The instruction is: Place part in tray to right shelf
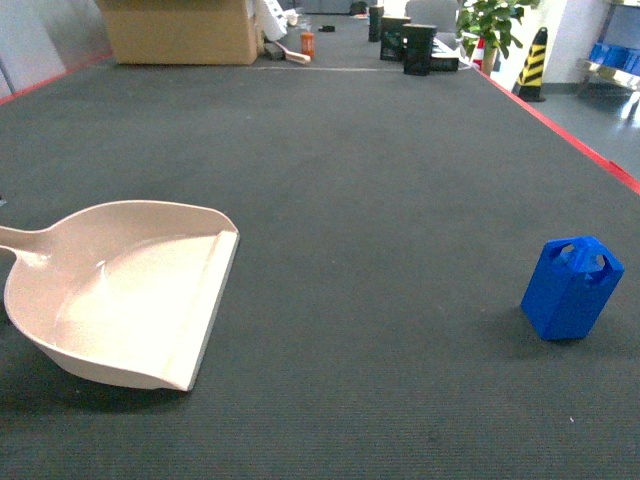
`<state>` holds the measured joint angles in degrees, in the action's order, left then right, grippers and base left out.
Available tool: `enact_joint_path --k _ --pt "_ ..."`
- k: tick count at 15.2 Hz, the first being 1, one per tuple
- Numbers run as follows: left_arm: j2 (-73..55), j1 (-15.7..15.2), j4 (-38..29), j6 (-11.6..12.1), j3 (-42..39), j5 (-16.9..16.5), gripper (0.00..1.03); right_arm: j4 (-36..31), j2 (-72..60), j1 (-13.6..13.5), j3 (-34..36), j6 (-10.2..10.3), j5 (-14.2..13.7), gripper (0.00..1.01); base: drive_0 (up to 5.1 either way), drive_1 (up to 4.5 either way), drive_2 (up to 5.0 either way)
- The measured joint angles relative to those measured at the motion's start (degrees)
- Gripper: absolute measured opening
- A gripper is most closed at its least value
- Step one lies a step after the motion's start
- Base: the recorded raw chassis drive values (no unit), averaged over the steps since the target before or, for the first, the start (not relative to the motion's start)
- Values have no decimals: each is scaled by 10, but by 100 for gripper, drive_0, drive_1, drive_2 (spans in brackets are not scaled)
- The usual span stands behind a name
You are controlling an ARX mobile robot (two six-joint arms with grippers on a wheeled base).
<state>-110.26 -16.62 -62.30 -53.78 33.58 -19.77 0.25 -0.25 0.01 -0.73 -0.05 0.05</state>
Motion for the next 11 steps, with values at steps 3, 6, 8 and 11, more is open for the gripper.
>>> enact_joint_path --k 3,6,8,11 --pt "-14 4 10 2 35 0 98 0 0 0 0 0 0 98 0 0 0" --pt "-24 4 16 2 47 3 98 0 0 0 0 0 0 98 0 0 0" --pt "-31 3 21 2 56 7 98 0 0 0 0 0 0 98 0 0 0" --pt "-68 -1 19 0 80 13 98 0 0 0 0 0 0 98 0 0 0"
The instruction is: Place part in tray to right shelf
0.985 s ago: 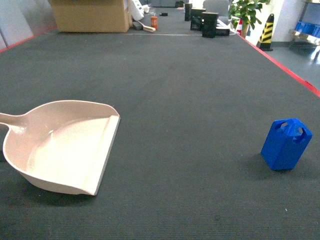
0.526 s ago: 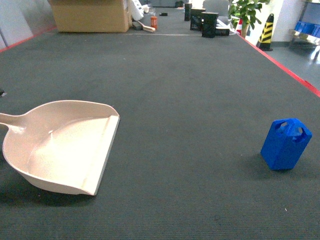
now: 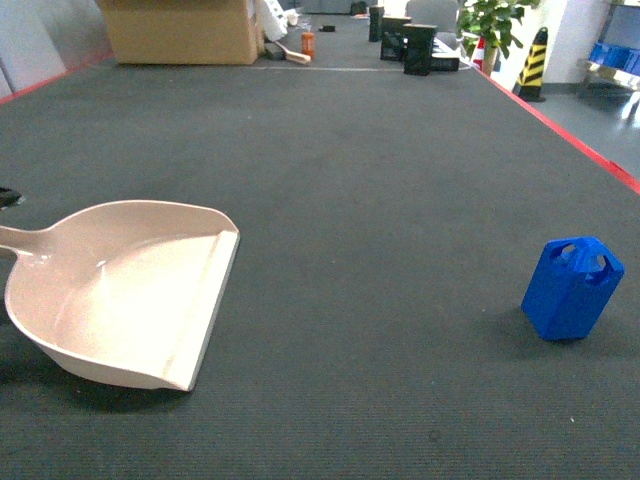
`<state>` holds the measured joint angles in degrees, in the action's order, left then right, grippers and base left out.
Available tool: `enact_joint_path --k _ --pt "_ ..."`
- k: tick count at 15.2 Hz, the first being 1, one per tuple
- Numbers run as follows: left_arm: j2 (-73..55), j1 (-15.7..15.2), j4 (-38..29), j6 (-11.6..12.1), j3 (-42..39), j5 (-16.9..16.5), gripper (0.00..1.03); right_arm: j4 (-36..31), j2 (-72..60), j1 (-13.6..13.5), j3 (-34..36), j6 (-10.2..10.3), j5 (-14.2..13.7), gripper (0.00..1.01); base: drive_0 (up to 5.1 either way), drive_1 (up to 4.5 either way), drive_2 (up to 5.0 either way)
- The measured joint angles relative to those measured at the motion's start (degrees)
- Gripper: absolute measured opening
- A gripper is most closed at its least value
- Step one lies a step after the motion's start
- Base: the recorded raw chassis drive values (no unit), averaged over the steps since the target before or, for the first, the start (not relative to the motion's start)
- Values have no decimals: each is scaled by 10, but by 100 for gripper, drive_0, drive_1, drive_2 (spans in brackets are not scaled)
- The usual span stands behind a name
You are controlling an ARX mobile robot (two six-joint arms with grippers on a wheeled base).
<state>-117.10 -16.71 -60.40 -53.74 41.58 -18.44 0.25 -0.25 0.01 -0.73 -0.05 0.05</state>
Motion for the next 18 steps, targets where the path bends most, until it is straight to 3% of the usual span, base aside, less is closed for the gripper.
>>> enact_joint_path --k 10,11,13,18 --pt "-90 -4 -47 -86 100 14 98 0 0 0 0 0 0 98 0 0 0" --pt "-96 -4 -42 -88 110 13 92 0 0 0 0 0 0 98 0 0 0" --pt "-104 -7 -48 -86 114 6 67 0 0 0 0 0 0 98 0 0 0" --pt "-110 -7 -43 -83 120 3 50 0 0 0 0 0 0 98 0 0 0"
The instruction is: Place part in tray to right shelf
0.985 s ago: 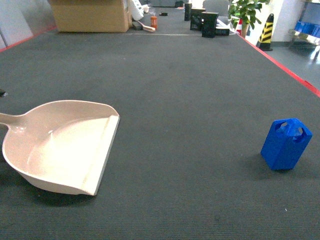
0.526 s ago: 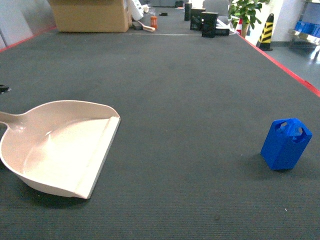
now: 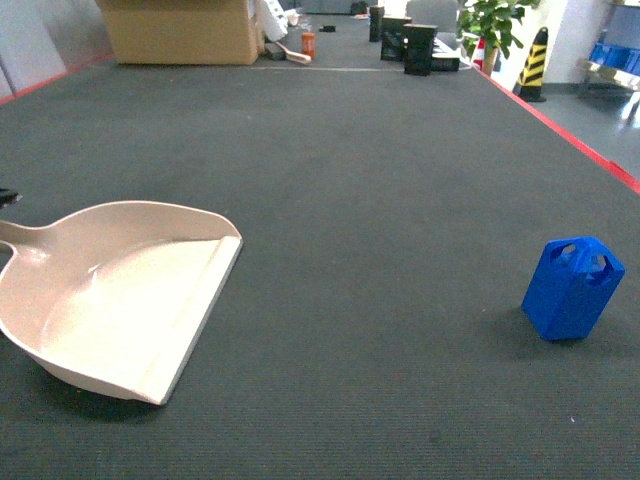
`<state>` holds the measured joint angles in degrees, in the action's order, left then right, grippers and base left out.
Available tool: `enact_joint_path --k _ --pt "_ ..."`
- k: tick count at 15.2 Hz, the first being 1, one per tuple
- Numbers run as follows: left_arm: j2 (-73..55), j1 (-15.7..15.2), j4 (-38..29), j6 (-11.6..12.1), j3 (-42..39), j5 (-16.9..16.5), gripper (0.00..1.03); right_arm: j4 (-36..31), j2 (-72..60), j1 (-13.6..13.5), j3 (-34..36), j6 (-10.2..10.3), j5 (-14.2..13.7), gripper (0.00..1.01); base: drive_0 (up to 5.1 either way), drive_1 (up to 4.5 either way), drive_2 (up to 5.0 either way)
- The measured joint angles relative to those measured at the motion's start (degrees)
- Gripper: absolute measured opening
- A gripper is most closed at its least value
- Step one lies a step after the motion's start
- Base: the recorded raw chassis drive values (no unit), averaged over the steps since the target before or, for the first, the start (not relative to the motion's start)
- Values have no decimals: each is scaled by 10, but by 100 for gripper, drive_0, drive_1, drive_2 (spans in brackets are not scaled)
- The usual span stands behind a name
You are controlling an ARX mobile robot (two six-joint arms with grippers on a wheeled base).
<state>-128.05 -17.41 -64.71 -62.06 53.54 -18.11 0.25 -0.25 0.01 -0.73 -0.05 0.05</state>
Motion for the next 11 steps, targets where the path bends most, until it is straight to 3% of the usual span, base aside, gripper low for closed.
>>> enact_joint_path --k 2,3,4,5,9,11 --pt "-3 -1 -3 2 1 -4 41 0 0 0 0 0 0 98 0 0 0" --pt "-3 -2 -6 5 1 -7 30 0 0 0 0 0 0 98 0 0 0" --pt "-4 -2 -16 -8 1 -15 19 0 0 0 0 0 0 98 0 0 0" --pt "-3 -1 -25 -27 2 -14 16 0 0 0 0 0 0 98 0 0 0" --pt "26 0 -55 -48 -37 -18 15 0 0 0 0 0 0 98 0 0 0" --pt "84 6 -85 -56 -84 -36 15 0 0 0 0 0 0 98 0 0 0"
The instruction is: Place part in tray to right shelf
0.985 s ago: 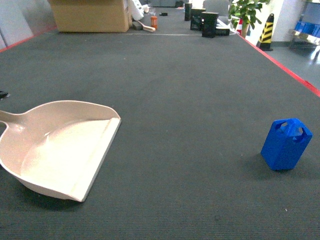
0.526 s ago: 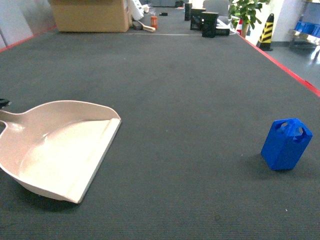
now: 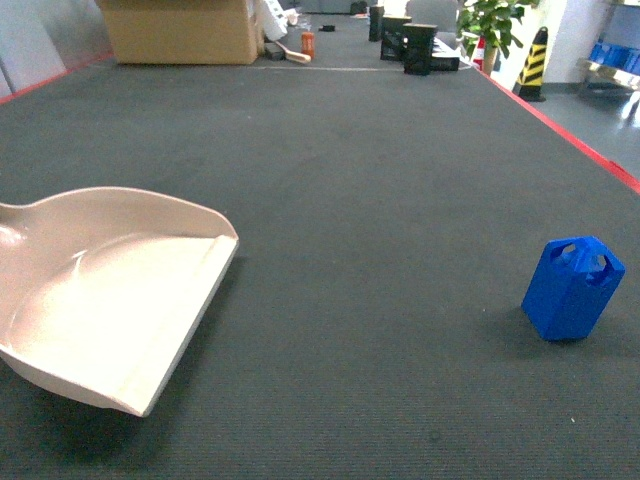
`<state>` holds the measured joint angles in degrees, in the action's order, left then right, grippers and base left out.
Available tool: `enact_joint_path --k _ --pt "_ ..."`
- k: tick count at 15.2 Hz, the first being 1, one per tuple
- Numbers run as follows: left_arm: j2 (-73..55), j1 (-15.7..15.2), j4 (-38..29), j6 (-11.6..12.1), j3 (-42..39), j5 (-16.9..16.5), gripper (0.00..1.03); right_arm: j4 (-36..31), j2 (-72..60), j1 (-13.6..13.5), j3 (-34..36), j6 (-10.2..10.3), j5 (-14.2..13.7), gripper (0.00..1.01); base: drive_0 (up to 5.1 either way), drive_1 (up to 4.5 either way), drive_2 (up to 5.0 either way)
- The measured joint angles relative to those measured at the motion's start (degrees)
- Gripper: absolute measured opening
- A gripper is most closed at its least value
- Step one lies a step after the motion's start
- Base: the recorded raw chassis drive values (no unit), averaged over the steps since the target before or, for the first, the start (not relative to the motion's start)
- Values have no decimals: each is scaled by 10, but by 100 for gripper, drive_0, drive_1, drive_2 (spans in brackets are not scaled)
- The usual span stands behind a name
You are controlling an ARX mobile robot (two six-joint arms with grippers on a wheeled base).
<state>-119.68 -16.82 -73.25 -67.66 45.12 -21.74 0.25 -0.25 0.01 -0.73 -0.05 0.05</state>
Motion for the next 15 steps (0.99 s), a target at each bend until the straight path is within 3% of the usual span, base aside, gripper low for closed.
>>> enact_joint_path --k 2,4,5,6,9,11,15 --pt "76 20 -4 -28 -44 -22 14 0 0 0 0 0 0 98 0 0 0" --pt "139 61 -5 -59 -95 -33 14 0 0 0 0 0 0 98 0 0 0" --pt "179 124 -1 -83 -143 -19 14 0 0 0 0 0 0 98 0 0 0" --pt "187 150 -2 -91 -149 -4 14 0 0 0 0 0 0 98 0 0 0" --pt "146 261 0 -115 -141 113 14 0 0 0 0 0 0 98 0 0 0" --pt "139 309 -2 -117 -127 158 14 0 0 0 0 0 0 98 0 0 0" --pt "151 369 -2 -115 -137 169 14 0 0 0 0 0 0 98 0 0 0"
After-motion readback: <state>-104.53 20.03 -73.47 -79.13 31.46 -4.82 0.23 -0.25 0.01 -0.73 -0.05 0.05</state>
